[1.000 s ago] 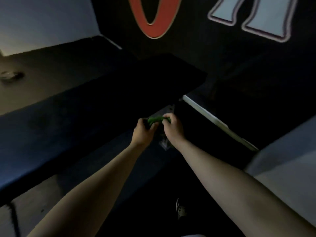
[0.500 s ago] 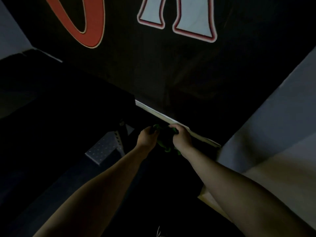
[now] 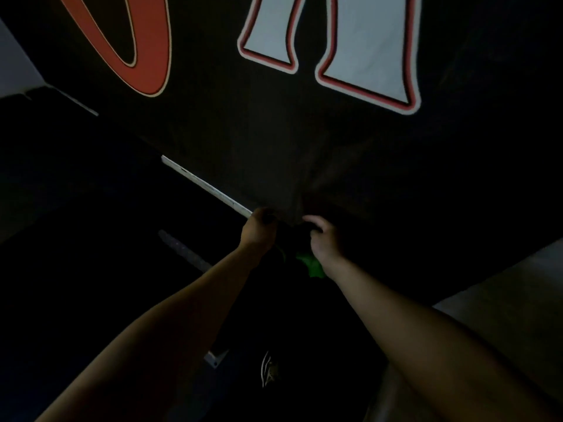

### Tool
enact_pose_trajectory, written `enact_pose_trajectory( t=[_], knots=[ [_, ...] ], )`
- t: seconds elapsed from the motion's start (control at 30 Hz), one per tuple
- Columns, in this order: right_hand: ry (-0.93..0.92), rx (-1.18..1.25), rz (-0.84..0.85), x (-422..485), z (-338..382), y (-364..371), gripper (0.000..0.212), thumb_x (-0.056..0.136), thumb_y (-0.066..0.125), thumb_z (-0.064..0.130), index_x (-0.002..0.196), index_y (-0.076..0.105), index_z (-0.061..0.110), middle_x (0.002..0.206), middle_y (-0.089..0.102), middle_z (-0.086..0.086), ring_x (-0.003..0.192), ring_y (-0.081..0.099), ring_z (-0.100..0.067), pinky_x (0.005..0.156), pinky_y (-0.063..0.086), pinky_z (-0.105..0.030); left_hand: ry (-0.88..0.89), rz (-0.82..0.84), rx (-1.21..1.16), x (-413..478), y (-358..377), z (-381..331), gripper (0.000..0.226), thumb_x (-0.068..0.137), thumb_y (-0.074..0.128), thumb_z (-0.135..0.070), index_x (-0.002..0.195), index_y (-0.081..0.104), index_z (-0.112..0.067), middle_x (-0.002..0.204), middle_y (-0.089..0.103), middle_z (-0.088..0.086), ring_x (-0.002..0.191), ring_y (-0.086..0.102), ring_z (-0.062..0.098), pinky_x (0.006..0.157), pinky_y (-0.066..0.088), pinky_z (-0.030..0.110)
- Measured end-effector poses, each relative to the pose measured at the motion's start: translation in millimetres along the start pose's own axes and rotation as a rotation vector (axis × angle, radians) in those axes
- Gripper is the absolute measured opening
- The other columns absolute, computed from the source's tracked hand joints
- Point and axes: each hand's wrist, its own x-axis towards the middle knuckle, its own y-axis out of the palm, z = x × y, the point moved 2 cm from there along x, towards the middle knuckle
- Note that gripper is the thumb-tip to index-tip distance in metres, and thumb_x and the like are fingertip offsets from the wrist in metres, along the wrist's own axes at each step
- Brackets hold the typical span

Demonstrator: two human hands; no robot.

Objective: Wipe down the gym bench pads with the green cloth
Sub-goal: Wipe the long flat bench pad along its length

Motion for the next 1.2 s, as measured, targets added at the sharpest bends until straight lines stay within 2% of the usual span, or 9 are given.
enact_pose_trajectory(
  t=[0.1, 0.23, 0.37, 0.5, 0.6, 0.73, 0.8, 0.97, 1.2],
  knots=[
    [-0.007, -0.038, 0.070, 65, 37, 27, 0.040, 0.096, 0.036, -0.009, 0.122, 0.064, 0.006, 0.116, 0.059, -0.007, 0.112, 0.055, -0.022, 0.094, 0.043, -0.026, -0.067, -0.062, -0.074, 69, -12, -9, 0.033, 0.090, 0.068, -0.023, 0.122, 0.057, -0.023, 0.110, 0.069, 0.002, 0.096, 0.069, 0.022, 0.085, 0.058, 0.040],
    [-0.085, -0.155, 0.143, 149, 73, 67, 0.037, 0.090, 0.041, -0.005, 0.086, 0.062, 0.025, 0.099, 0.062, -0.002, 0.100, 0.058, -0.023, 0.082, 0.044, -0.028, -0.166, -0.121, -0.229, 138, -32, -20, 0.029, 0.084, 0.076, -0.017, 0.105, 0.059, -0.027, 0.104, 0.072, 0.004, 0.091, 0.070, 0.022, 0.083, 0.059, 0.039],
    [-0.075, -0.175, 0.250, 218, 100, 106, 0.038, 0.091, 0.042, -0.005, 0.073, 0.059, 0.024, 0.087, 0.061, -0.001, 0.091, 0.055, -0.019, 0.077, 0.040, -0.026, -0.266, -0.187, -0.309, 199, -55, -21, 0.036, 0.083, 0.076, -0.007, 0.116, 0.065, -0.015, 0.099, 0.073, 0.006, 0.085, 0.072, 0.021, 0.076, 0.060, 0.034],
    [-0.152, -0.186, 0.387, 295, 131, 153, 0.037, 0.093, 0.042, -0.006, 0.093, 0.071, 0.017, 0.104, 0.063, -0.001, 0.106, 0.059, -0.020, 0.094, 0.045, -0.028, -0.261, -0.314, -0.432, 266, -84, -24, 0.045, 0.084, 0.073, 0.000, 0.126, 0.062, -0.013, 0.101, 0.071, 0.005, 0.080, 0.069, 0.017, 0.067, 0.057, 0.024],
    [-0.217, -0.202, 0.497, 353, 158, 189, 0.042, 0.095, 0.041, -0.004, 0.121, 0.069, 0.013, 0.123, 0.052, -0.001, 0.120, 0.053, -0.021, 0.109, 0.042, -0.034, -0.278, -0.392, -0.533, 317, -107, -22, 0.059, 0.084, 0.070, 0.007, 0.137, 0.055, -0.014, 0.118, 0.067, 0.013, 0.098, 0.069, 0.029, 0.086, 0.059, 0.040],
    [-0.256, -0.252, 0.651, 399, 191, 241, 0.043, 0.098, 0.040, 0.001, 0.127, 0.065, 0.021, 0.135, 0.047, -0.001, 0.125, 0.050, -0.020, 0.110, 0.042, -0.034, -0.275, -0.445, -0.563, 356, -139, -15, 0.080, 0.085, 0.062, 0.012, 0.152, 0.038, -0.024, 0.132, 0.058, 0.009, 0.111, 0.065, 0.034, 0.092, 0.057, 0.049],
    [-0.265, -0.266, 0.707, 416, 208, 277, 0.044, 0.098, 0.040, 0.002, 0.129, 0.064, 0.022, 0.138, 0.049, -0.003, 0.118, 0.054, -0.017, 0.105, 0.046, -0.033, -0.285, -0.512, -0.561, 375, -164, -12, 0.083, 0.088, 0.058, 0.012, 0.156, 0.030, -0.027, 0.130, 0.054, 0.005, 0.110, 0.065, 0.029, 0.087, 0.059, 0.043],
    [-0.280, -0.330, 0.853, 453, 250, 376, 0.047, 0.095, 0.039, 0.001, 0.121, 0.066, 0.029, 0.105, 0.066, -0.007, 0.058, 0.052, -0.009, 0.051, 0.042, -0.025, -0.360, -0.672, -0.767, 439, -237, 23, 0.075, 0.093, 0.055, 0.006, 0.154, 0.032, -0.031, 0.127, 0.058, 0.008, 0.095, 0.069, 0.023, 0.065, 0.058, 0.032],
    [-0.352, -0.444, 0.980, 492, 320, 584, 0.034, 0.091, 0.037, -0.005, 0.090, 0.059, 0.021, 0.096, 0.059, -0.005, 0.079, 0.054, -0.018, 0.063, 0.043, -0.029, -0.385, -0.841, -1.007, 530, -400, 99, 0.070, 0.090, 0.069, -0.002, 0.148, 0.039, -0.028, 0.115, 0.060, 0.013, 0.078, 0.073, 0.022, 0.063, 0.059, 0.033]
  ],
)
